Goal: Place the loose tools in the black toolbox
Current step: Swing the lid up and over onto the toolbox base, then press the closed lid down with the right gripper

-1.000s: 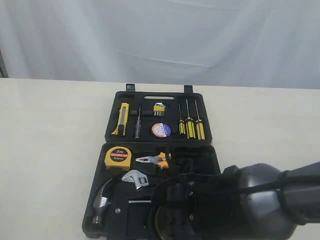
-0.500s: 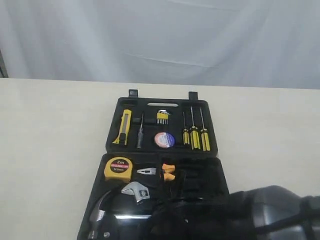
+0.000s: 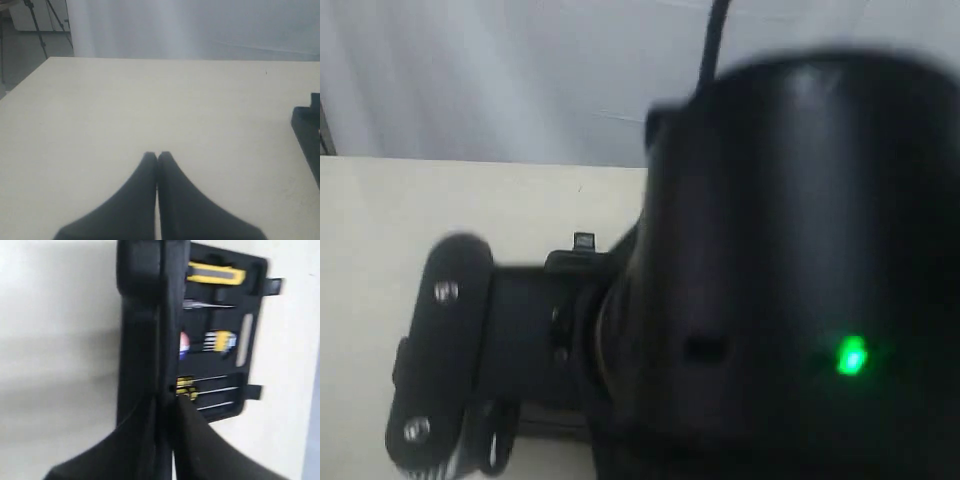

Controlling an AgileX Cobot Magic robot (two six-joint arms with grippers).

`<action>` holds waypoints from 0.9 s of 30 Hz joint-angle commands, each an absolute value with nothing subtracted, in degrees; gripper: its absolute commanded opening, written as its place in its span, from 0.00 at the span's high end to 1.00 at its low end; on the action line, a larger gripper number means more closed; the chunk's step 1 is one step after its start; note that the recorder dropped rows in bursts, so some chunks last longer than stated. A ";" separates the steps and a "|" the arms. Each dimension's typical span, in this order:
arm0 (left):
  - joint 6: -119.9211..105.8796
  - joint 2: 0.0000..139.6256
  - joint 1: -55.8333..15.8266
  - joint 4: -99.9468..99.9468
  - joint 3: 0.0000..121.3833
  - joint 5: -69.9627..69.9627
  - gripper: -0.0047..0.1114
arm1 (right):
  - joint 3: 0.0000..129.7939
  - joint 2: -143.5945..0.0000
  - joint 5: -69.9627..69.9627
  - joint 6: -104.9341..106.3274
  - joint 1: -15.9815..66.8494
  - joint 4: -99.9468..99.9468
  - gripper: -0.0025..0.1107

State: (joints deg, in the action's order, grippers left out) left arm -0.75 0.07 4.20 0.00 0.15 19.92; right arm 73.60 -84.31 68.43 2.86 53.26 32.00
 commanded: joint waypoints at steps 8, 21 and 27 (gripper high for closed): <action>-0.41 0.00 3.93 0.00 0.00 19.62 0.96 | 79.94 -92.29 55.19 15.53 28.68 29.65 0.98; -0.41 0.00 3.93 0.00 0.00 19.62 0.96 | 79.94 -120.33 36.23 17.31 19.60 22.53 0.98; -0.41 0.00 3.93 0.00 0.00 19.62 0.96 | 79.94 -120.82 35.88 17.22 19.48 22.33 0.98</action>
